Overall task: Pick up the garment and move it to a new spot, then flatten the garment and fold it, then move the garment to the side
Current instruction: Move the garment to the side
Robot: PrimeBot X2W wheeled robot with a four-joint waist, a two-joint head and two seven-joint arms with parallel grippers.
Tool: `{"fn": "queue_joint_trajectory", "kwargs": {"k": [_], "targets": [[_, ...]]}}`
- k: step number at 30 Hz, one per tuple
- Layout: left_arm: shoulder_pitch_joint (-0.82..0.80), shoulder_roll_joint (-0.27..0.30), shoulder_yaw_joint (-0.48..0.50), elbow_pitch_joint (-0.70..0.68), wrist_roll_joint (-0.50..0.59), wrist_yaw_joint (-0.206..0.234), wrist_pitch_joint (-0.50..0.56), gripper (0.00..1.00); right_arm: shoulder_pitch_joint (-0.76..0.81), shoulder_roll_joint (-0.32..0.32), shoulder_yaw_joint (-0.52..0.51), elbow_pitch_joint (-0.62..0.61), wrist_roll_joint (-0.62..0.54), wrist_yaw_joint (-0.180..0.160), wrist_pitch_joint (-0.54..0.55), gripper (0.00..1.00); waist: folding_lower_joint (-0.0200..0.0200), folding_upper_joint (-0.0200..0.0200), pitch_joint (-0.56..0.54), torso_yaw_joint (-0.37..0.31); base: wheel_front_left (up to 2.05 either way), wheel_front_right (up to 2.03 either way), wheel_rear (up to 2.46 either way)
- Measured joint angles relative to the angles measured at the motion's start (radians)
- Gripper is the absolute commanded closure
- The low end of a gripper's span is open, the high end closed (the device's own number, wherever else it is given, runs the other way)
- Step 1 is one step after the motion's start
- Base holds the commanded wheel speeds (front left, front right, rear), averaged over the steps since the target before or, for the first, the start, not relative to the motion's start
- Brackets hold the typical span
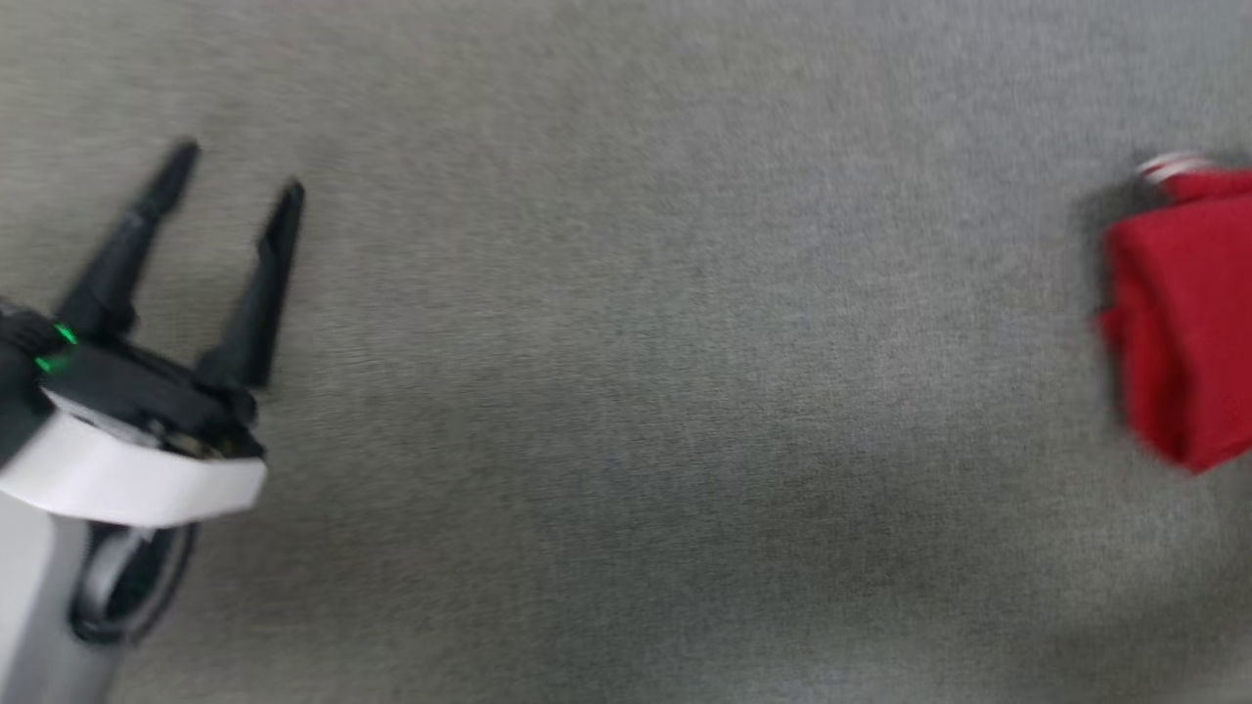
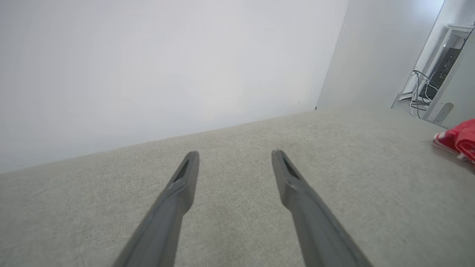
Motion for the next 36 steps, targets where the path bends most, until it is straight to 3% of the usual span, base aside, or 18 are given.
{"fn": "queue_joint_trajectory", "kwargs": {"k": [10, 20, 21, 22, 30, 36], "targets": [[-0.116, 0.096, -0.011, -0.094, -0.011, 0.000, 0.000, 0.00, -0.232, 0.014, -0.136, 0.132, -0.222, 0.000, -0.170, 1.00, 0.0000, 0.0000, 0.128, -0.062, 0.00, 0.00, 0.00], [-0.097, 0.105, -0.002, -0.112, -0.012, 0.000, 0.000, 0.00, -0.322, 0.068, -0.149, 0.268, -0.352, 0.000, -0.312, 1.00, 0.0000, 0.0000, 0.136, -0.070, 0.00, 0.00, 0.00], [-0.093, 0.100, 0.000, -0.110, -0.012, 0.000, 0.000, 0.00, -0.325, 0.068, -0.150, 0.283, -0.361, 0.000, -0.323, 0.38, 0.0000, 0.0000, 0.131, -0.069, 0.00, 0.00, 0.00], [-0.089, 0.096, 0.001, -0.106, -0.012, 0.000, 0.000, 0.00, -0.325, 0.067, -0.149, 0.297, -0.370, 0.000, -0.335, 0.00, 0.0000, 0.0000, 0.125, -0.069, 0.00, 0.00, 0.00], [-0.040, 0.022, 0.007, -0.058, -0.015, 0.000, 0.000, 0.00, -0.285, 0.043, -0.069, 0.361, -0.387, 0.000, -0.424, 0.00, 0.0000, 0.0000, 0.042, -0.053, 0.00, 0.00, 0.00], [0.049, -0.063, 0.017, 0.016, -0.010, 0.000, 0.000, 0.00, -0.195, 0.059, 0.085, 0.359, -0.361, 0.000, -0.492, 0.00, 0.0000, 0.0000, -0.059, -0.027, 0.00, 0.00, 0.00]]}}
